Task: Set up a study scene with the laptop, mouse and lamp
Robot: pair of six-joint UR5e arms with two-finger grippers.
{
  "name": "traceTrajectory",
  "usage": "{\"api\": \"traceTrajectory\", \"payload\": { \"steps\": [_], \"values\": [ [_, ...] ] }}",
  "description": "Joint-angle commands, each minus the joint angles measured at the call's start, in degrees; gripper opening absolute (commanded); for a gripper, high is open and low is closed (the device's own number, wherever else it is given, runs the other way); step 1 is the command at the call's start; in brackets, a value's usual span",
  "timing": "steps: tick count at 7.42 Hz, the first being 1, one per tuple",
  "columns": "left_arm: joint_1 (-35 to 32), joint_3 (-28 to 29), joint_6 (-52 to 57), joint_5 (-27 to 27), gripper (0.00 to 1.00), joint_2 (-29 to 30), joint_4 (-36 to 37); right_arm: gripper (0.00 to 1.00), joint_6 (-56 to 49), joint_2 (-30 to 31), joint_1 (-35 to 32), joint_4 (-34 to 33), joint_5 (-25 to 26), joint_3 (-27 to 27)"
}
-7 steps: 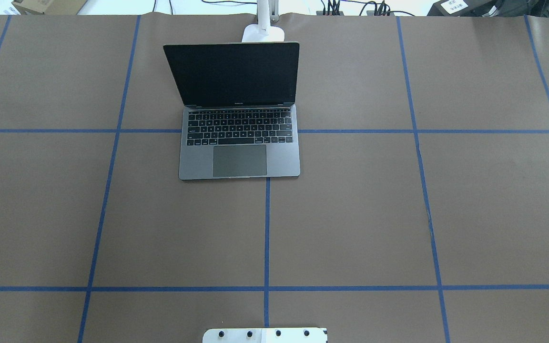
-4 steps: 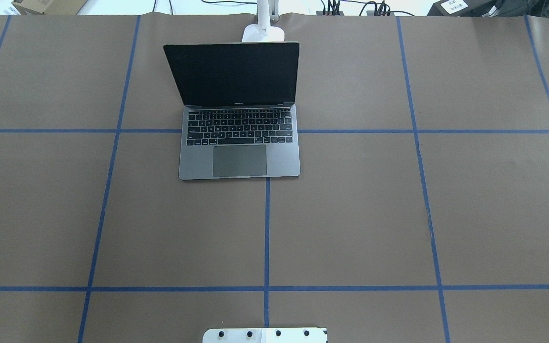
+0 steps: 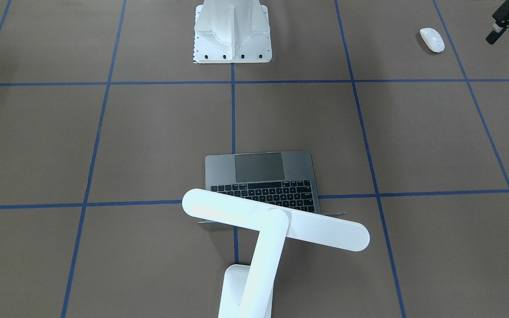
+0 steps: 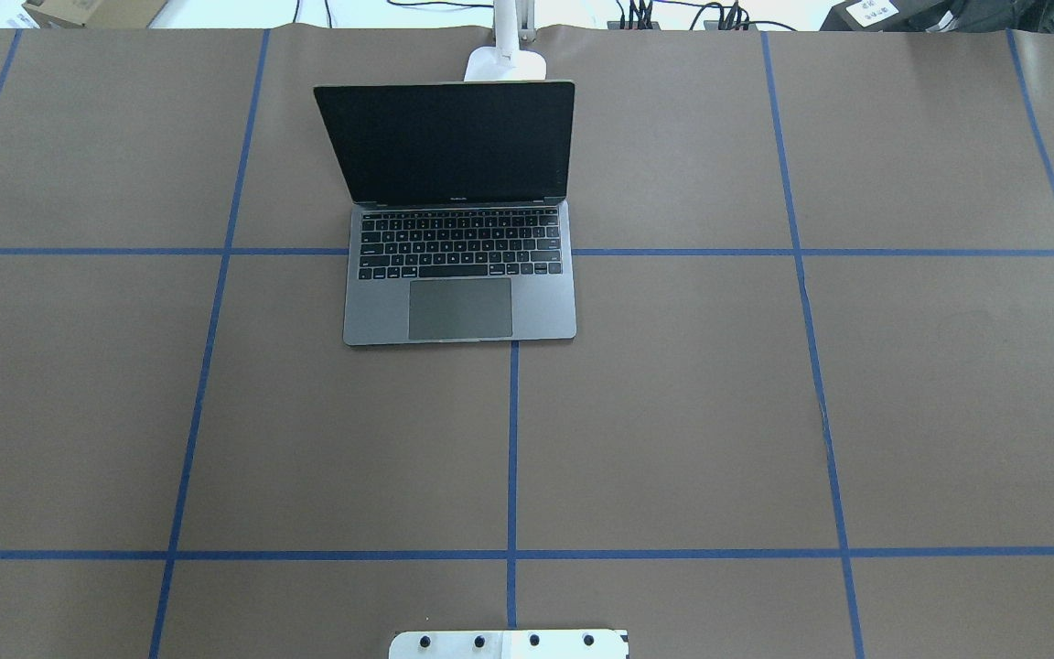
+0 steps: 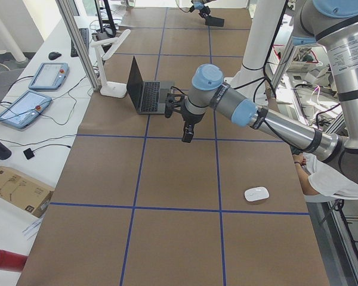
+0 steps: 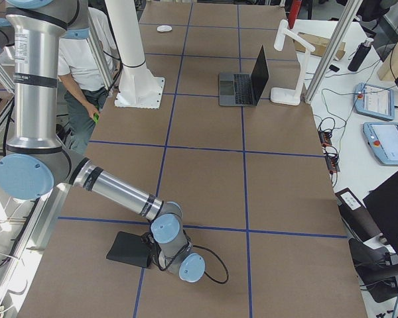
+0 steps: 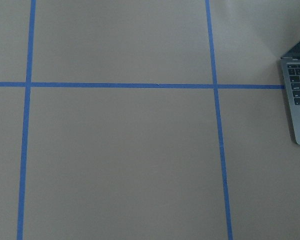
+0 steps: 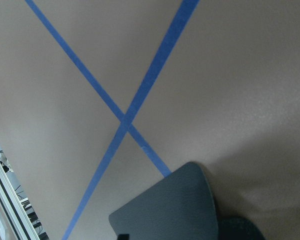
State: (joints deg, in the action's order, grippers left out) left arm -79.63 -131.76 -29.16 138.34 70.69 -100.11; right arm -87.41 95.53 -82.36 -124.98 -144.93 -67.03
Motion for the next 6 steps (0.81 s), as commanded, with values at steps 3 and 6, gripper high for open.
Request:
{"api": "traceTrajectory", "payload": {
  "steps": [3,6],
  "values": [
    [-0.18,-0.6,-0.02,0.0,1.0,-0.11,0.0,0.53,-0.04,0.79,0.44,-0.09,-1.23,-0.03],
    [-0.18,-0.69,-0.02,0.0,1.0,-0.11,0.09,0.49,0.14,0.8,1.49,-0.09,-3.51,-0.12]
  ]
}}
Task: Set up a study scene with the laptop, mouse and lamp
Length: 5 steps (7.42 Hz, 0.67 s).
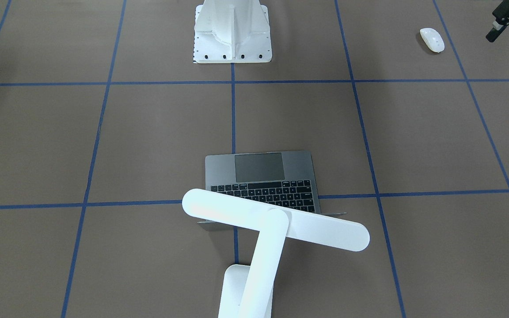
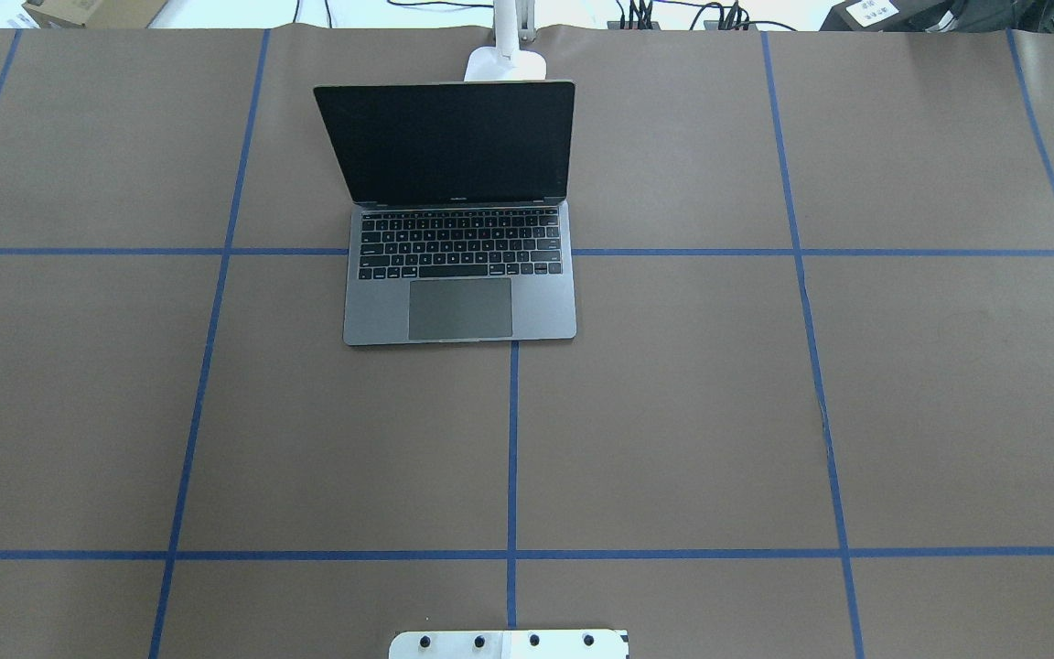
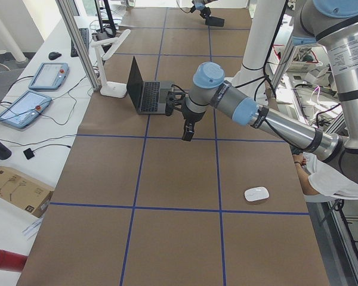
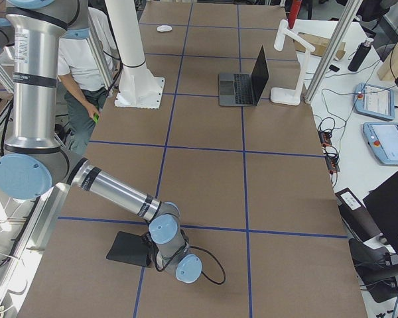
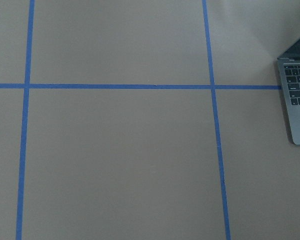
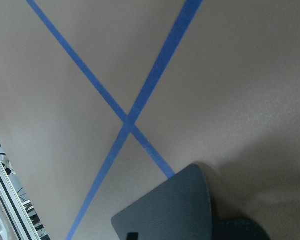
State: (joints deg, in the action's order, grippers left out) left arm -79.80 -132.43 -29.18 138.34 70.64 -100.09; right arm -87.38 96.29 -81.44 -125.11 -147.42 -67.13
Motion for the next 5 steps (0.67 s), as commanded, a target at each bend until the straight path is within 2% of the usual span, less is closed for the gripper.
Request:
{"api": "traceTrajectory", "payload": {
  "steps": [1,2,3,5],
  "values": [
    [-0.01,-0.02,0.0,0.0,1.0,0.02,-0.02,0.35,0.1,0.04,0.84,0.04,-1.03,-0.1],
    [-0.01,-0.11,0.0,0.0,1.0,-0.06,-0.02,0.11,0.19,0.04,0.84,0.04,-1.03,-0.98],
    [-0.01,-0.11,0.0,0.0,1.0,-0.06,-0.02,0.0,0.19,0.04,0.84,0.04,-1.03,-1.68],
    [-0.44,-0.2,0.0,0.0,1.0,-0.06,-0.02,0.0,0.19,-0.05,0.84,-0.13,-1.12,-2.56]
  ]
}}
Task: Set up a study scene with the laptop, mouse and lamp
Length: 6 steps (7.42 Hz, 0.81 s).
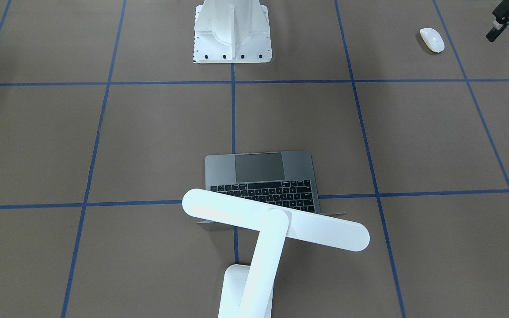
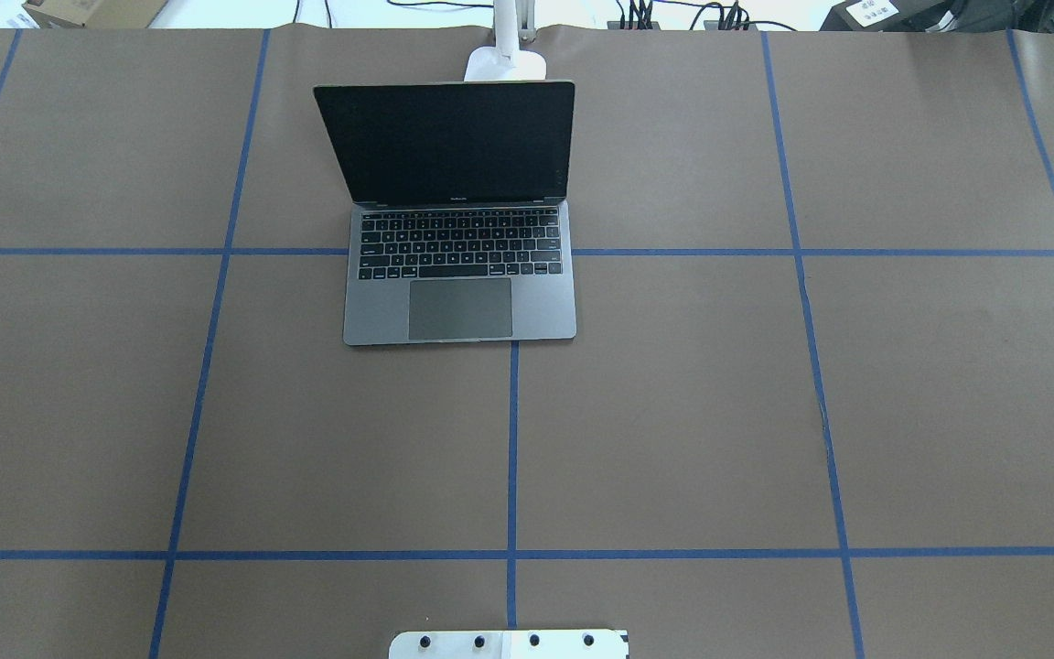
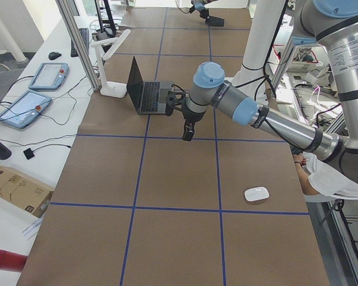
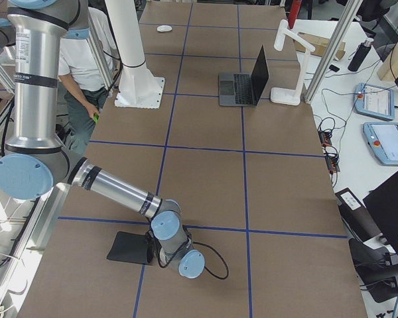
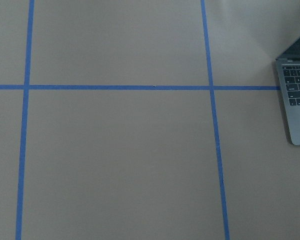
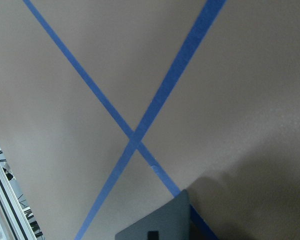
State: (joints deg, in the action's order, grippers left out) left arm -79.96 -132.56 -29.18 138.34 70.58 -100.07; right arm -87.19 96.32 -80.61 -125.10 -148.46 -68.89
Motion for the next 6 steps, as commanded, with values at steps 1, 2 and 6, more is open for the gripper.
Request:
{"api": "traceTrajectory", "payload": {
  "steps": [1,2,6],
  "values": [
    [-0.28,-0.06,0.0,0.09,1.0,0.0,0.05,0.0,0.0,-0.51,0.01,-3.36,-0.07,-2.37],
    [-0.28,0.02,0.0,0.18,1.0,0.0,0.05,0.0,0.0,-0.95,0.01,-8.18,-0.07,-5.69],
    [-0.28,0.55,0.0,0.35,1.0,-0.09,0.22,0.0,0.18,-13.83,-2.44,-31.02,-0.51,-8.72]
  ]
}}
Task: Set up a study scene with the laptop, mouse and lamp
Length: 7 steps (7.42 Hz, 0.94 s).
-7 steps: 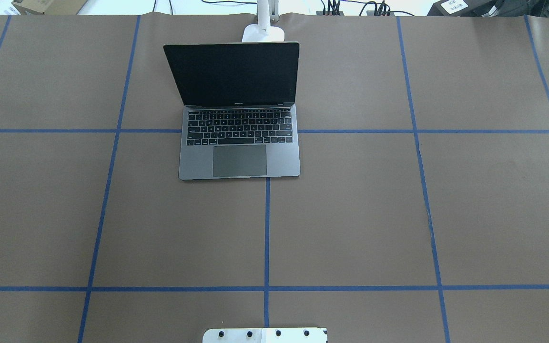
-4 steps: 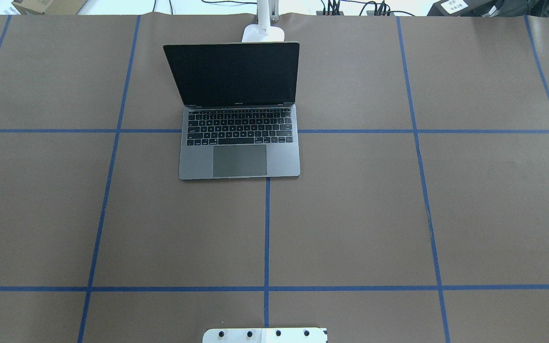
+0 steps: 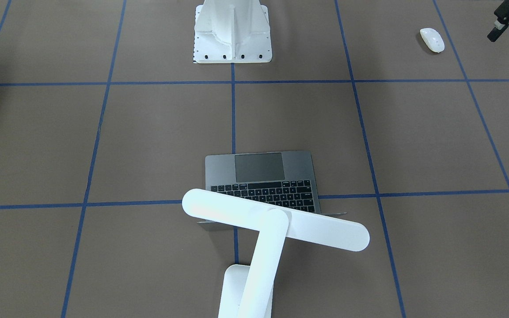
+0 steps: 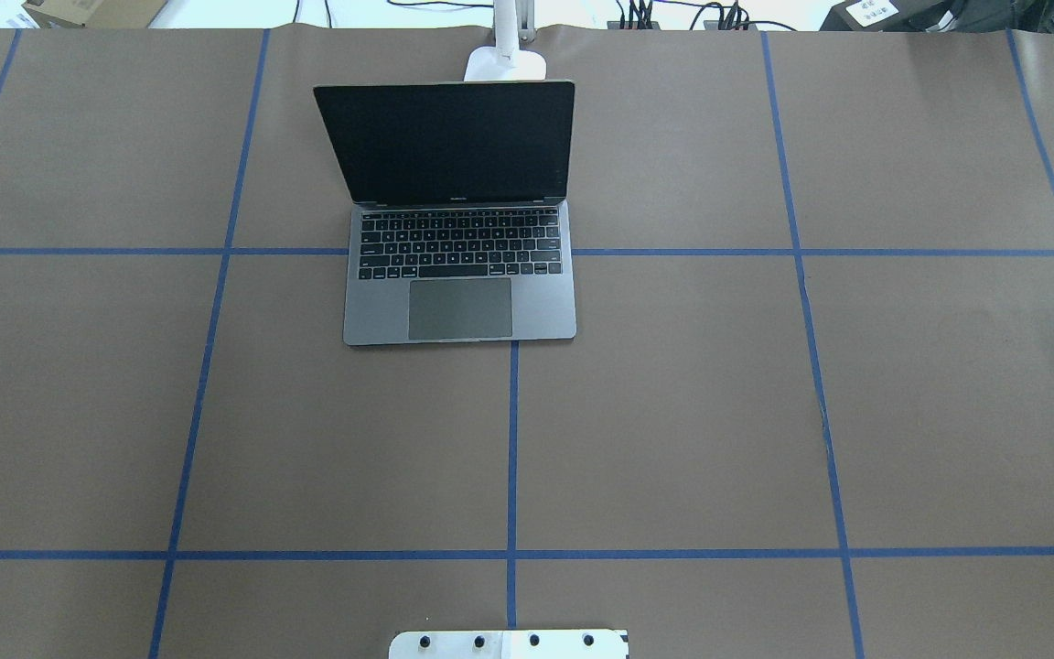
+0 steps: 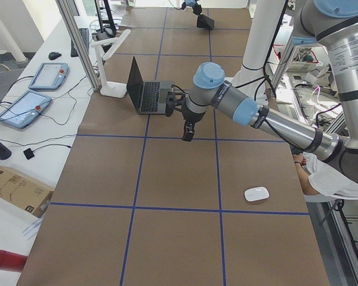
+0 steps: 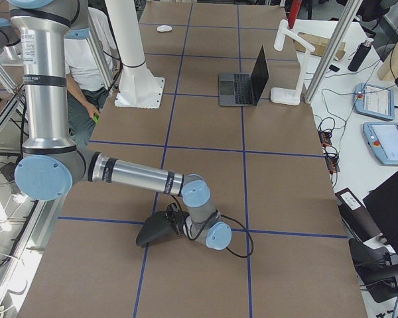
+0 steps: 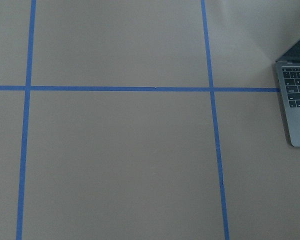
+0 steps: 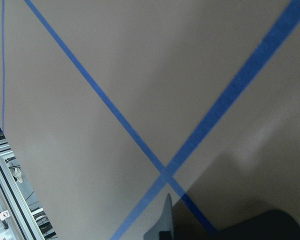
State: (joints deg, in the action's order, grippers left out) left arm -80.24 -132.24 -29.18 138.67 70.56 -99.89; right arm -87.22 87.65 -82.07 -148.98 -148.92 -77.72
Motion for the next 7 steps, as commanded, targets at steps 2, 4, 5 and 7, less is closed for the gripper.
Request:
{"api": "traceTrajectory", "payload": {
  "steps": [2,4,5,7],
  "values": [
    [0.0,0.84,0.0,0.03,1.0,-0.07,0.13,0.0,1.95,-9.76,-1.25,-14.21,-5.11,0.37],
    [-0.09,1.19,0.0,0.11,1.0,-1.46,-0.04,0.0,10.19,-15.28,0.32,-13.97,-10.05,0.2],
    [-0.09,1.28,0.0,0.11,1.0,-1.65,0.04,0.0,13.1,-17.66,2.59,-13.88,-13.03,-0.15],
    [-0.09,2.5,0.0,0.11,1.0,-1.56,-0.04,0.0,16.27,-20.74,11.1,-13.79,-22.51,0.02]
  ]
}}
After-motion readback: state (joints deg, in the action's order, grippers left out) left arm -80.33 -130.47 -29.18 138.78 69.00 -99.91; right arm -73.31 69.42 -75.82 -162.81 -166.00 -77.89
